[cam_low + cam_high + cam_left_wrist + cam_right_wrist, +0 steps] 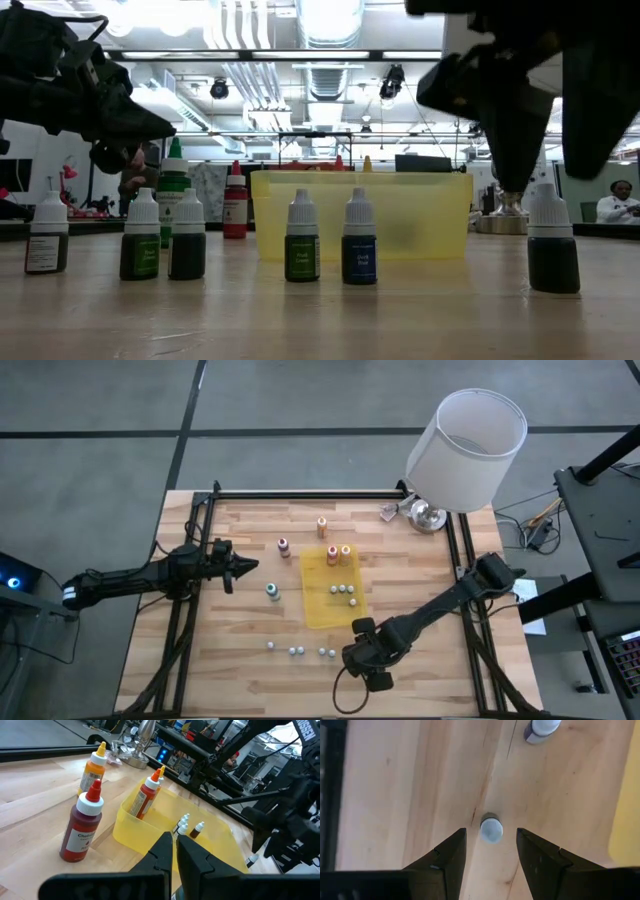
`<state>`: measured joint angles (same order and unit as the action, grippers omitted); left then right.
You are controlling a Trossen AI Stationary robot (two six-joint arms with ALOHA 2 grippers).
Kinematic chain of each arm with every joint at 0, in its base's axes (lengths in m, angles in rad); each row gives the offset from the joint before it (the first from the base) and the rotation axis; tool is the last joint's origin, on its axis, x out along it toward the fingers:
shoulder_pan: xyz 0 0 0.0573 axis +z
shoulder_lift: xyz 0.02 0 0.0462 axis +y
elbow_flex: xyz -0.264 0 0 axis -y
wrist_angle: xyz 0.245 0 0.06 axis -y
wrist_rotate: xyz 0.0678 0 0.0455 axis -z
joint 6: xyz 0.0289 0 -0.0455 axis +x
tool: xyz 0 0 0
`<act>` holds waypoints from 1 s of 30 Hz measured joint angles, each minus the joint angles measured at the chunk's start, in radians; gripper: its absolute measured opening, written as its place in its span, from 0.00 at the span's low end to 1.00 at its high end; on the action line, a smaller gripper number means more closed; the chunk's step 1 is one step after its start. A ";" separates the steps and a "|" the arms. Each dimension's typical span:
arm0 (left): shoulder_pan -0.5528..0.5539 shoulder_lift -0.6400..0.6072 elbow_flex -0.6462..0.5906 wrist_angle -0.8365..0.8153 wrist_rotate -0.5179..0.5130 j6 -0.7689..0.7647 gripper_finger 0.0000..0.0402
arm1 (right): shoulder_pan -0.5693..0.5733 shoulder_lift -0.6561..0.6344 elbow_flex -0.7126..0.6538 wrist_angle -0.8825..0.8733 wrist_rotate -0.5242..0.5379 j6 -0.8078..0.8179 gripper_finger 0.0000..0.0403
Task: Pick & Place food coloring
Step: Put the right small black food coloring bottle into the bin
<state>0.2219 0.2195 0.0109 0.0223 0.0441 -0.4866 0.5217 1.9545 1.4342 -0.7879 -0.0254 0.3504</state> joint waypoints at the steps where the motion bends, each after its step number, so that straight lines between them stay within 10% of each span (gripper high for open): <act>1: 0.000 0.000 0.000 0.000 0.000 0.000 0.00 | 0.000 0.009 0.000 0.000 0.000 0.000 0.41; 30: 0.000 0.000 0.000 0.000 0.000 0.000 0.00 | 0.004 0.027 -0.002 0.004 0.002 0.043 0.20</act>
<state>0.2218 0.2195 0.0109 0.0223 0.0443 -0.4866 0.5255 1.9816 1.4322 -0.7843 -0.0238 0.3929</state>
